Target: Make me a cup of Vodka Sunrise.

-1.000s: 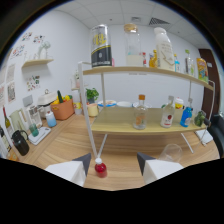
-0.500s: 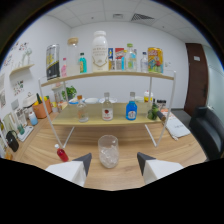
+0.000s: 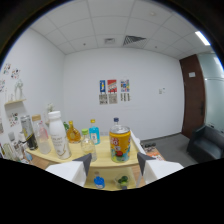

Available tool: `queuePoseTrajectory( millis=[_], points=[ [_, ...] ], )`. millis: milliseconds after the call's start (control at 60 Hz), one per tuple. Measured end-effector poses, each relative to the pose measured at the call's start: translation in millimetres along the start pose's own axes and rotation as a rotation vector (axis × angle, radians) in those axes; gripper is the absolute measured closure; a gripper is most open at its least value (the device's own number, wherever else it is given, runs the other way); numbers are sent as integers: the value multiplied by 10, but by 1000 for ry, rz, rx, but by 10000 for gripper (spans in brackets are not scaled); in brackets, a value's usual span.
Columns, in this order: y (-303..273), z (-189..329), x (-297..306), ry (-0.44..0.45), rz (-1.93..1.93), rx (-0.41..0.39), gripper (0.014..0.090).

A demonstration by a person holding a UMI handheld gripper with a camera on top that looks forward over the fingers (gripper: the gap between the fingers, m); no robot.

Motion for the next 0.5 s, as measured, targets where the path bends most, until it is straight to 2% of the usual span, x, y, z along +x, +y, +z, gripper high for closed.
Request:
queuePoseTrajectory(
  millis=[300, 400, 467, 500],
  points=[
    [-82, 810, 148, -37, -13, -1, 221],
    [-74, 946, 151, -48, -8, -2, 327],
    [-72, 1002, 163, -49, 4, -5, 476],
    [-69, 1019, 170, -47, 9, -6, 500]
  ],
)
